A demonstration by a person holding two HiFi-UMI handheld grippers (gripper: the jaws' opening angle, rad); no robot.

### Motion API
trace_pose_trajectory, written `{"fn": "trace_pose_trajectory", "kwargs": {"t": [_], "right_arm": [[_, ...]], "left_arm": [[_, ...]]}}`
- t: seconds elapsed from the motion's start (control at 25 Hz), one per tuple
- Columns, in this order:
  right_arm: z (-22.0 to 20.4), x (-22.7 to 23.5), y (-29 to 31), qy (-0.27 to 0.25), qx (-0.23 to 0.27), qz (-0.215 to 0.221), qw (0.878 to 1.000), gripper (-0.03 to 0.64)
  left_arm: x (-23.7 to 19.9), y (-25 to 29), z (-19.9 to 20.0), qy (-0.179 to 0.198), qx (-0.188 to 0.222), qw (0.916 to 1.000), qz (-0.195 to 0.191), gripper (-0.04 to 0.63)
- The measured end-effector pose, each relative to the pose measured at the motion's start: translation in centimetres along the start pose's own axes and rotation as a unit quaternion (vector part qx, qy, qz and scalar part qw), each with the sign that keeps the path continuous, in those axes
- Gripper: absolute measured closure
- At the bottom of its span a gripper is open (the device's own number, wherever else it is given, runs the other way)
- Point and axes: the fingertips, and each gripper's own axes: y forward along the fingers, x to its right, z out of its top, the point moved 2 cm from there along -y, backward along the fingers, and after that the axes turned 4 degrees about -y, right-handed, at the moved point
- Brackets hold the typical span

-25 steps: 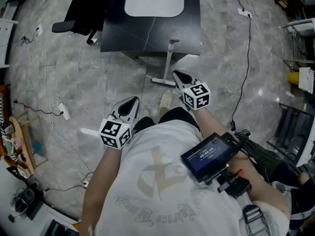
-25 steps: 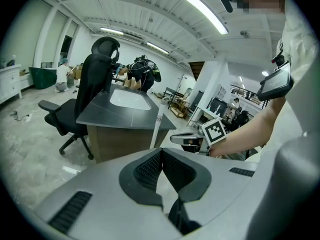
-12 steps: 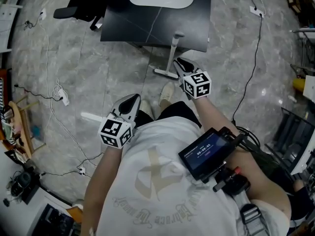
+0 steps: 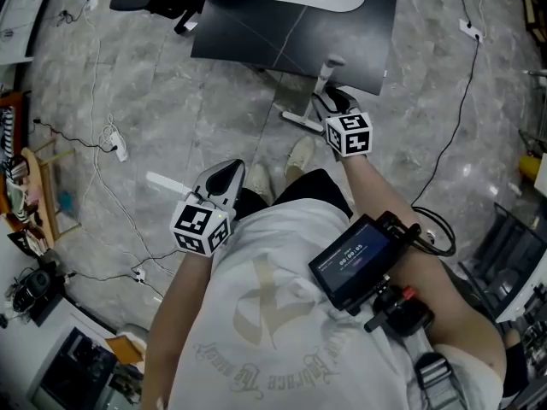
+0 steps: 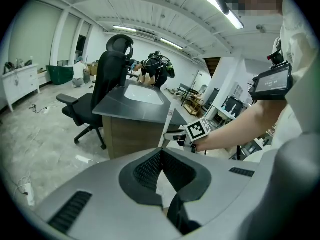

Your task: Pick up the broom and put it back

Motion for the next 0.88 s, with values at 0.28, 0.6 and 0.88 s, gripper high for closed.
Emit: {"fn": "trace_pose_trajectory", "kwargs": {"t": [0.28, 0.6, 0.88], "right_arm": [[0.2, 0.2, 1.0, -0.014, -0.016, -0.001, 1.0, 0.456], [0.2, 0.4, 1.0, -0.027, -0.018, -0.011, 0.999, 0.511], [-0.4, -0.4, 0.6, -0.046, -0.027, 0.003, 0.999, 0.518]], "left_arm": [[0.1, -1.6, -0.5, -0.013, 0.004, 0.9997, 0.022, 0.583], [0.1, -1.9, -0.9, -0.022, 0.008, 0.9992, 0.031, 0.583], [-0.2, -1.2, -0.8, -0.018, 0.007, 0.9995, 0.023, 0.583]]}}
